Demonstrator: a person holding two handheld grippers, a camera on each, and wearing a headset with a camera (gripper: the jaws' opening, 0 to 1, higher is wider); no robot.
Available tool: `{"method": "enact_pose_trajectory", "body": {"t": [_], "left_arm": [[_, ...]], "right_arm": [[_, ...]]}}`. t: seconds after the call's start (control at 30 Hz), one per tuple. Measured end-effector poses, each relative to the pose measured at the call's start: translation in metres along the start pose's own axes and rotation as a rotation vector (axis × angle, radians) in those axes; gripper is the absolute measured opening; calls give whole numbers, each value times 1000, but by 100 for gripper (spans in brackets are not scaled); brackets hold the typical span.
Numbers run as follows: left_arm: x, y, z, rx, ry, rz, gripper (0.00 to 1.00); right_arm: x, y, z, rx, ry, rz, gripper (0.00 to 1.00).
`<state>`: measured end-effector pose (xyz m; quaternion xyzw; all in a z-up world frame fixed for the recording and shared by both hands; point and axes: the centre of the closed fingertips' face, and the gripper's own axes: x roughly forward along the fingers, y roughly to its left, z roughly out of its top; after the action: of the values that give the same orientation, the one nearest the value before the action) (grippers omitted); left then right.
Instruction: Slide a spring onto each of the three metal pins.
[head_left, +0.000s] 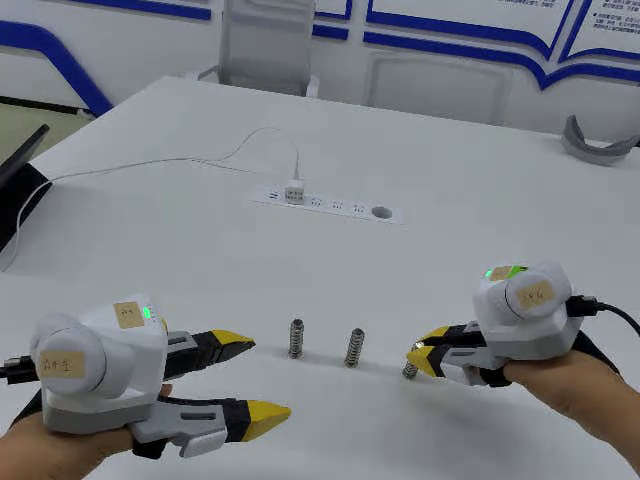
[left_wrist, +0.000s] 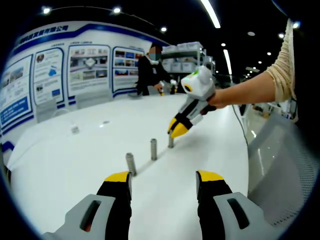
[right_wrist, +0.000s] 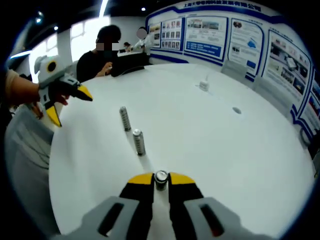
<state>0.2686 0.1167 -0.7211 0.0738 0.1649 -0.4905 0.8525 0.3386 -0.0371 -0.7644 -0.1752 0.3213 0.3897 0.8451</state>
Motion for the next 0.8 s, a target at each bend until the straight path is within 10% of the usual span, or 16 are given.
{"method": "enact_pose_trajectory", "body": {"t": [0.8], "left_arm": [[-2,7,1,0,-2,21,57]], "right_arm": [[-29,7,-12,-17,-30,-20,27]]}}
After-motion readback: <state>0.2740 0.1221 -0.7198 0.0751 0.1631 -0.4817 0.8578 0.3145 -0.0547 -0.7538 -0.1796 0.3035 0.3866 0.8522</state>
